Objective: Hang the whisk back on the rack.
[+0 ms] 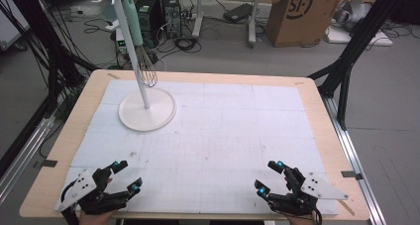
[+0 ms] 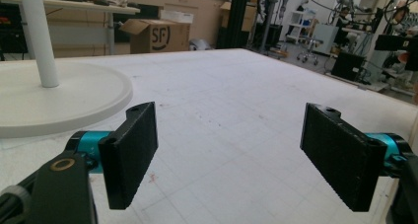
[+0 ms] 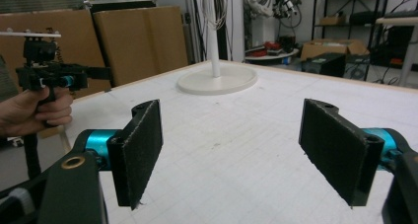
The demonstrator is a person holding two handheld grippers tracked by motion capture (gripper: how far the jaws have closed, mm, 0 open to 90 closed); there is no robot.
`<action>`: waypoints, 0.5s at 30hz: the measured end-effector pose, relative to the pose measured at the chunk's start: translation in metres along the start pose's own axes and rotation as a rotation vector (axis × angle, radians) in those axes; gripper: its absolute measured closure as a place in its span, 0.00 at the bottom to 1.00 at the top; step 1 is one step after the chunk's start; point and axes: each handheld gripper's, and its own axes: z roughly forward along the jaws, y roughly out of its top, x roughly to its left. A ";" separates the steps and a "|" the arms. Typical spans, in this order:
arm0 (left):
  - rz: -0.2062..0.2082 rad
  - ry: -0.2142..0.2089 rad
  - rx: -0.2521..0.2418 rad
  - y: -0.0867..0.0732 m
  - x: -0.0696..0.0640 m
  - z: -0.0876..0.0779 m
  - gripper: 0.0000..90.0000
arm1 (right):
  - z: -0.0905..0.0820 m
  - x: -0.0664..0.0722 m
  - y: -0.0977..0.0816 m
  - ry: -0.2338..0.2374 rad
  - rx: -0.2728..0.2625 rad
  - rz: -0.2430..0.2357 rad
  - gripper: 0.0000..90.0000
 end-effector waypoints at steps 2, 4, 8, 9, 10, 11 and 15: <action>0.002 0.002 0.005 0.000 0.000 0.002 0.25 | -0.003 -0.001 0.001 -0.009 -0.019 0.001 0.27; 0.002 -0.002 0.011 0.000 -0.001 0.003 0.25 | -0.005 -0.002 0.002 -0.012 -0.030 -0.001 0.27; 0.016 -0.013 0.011 0.000 -0.006 0.002 0.25 | -0.004 -0.002 0.002 -0.009 -0.041 0.000 0.26; 0.021 -0.015 0.013 0.000 -0.007 0.002 0.25 | -0.003 -0.001 0.002 -0.010 -0.038 0.002 0.26; 0.022 -0.017 0.015 -0.001 -0.007 0.002 0.25 | -0.002 -0.001 0.001 -0.006 -0.035 0.003 0.26; 0.020 -0.020 0.015 -0.001 -0.007 0.002 0.25 | -0.001 0.000 0.001 -0.006 -0.031 -0.001 0.26; 0.010 -0.034 0.007 0.000 -0.006 0.000 0.25 | 0.002 0.001 0.000 -0.007 -0.018 -0.013 0.26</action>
